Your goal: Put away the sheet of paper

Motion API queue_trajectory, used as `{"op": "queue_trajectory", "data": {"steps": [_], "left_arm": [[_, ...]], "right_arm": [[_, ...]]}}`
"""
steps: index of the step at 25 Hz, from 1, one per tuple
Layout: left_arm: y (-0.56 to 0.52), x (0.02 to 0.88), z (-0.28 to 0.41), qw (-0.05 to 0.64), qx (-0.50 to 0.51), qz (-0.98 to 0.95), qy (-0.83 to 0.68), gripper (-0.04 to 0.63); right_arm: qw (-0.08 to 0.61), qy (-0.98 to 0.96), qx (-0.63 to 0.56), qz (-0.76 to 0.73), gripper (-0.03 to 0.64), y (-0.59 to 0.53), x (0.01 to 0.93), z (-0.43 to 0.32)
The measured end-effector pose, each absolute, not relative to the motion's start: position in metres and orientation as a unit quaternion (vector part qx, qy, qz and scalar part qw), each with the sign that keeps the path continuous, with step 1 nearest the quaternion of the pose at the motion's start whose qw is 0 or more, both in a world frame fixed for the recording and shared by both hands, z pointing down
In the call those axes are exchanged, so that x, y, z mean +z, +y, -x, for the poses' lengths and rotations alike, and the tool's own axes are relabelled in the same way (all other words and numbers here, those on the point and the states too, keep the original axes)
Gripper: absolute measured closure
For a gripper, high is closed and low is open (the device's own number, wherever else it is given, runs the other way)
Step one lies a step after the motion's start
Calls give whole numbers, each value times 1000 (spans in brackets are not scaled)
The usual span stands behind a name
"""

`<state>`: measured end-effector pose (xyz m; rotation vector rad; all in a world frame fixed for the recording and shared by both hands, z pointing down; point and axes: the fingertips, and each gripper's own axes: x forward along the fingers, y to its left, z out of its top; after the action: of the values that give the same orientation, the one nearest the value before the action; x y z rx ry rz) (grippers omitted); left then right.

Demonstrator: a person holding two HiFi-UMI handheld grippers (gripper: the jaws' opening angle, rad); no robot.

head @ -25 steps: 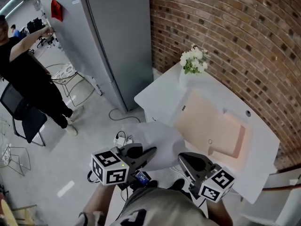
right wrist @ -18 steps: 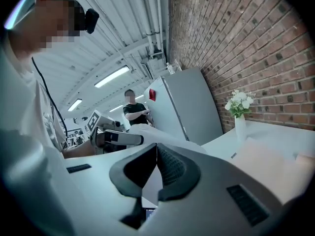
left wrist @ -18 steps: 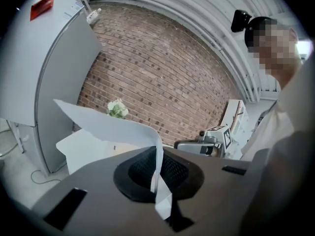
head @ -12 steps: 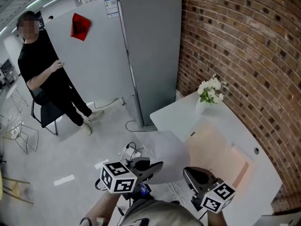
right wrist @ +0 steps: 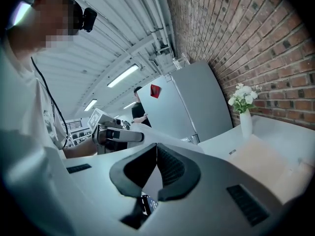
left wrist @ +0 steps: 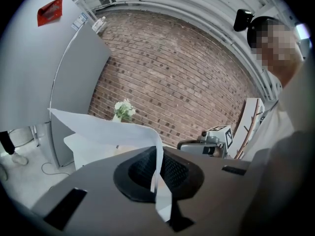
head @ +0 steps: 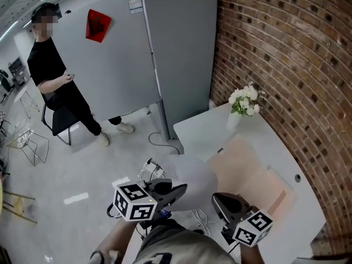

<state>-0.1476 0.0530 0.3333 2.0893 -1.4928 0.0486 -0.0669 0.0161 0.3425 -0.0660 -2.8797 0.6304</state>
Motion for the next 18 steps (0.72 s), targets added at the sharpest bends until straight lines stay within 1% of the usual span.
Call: {"op": "queue_trajectory", "data": {"steps": [7, 18], "left_arm": [[39, 336, 142, 287, 24, -791, -540, 581], [-18, 350, 165, 296, 12, -832, -469, 581]], "right_arm": [[92, -971, 221, -3, 594, 5, 346, 55], [113, -964, 226, -85, 594, -32, 358, 70]]}}
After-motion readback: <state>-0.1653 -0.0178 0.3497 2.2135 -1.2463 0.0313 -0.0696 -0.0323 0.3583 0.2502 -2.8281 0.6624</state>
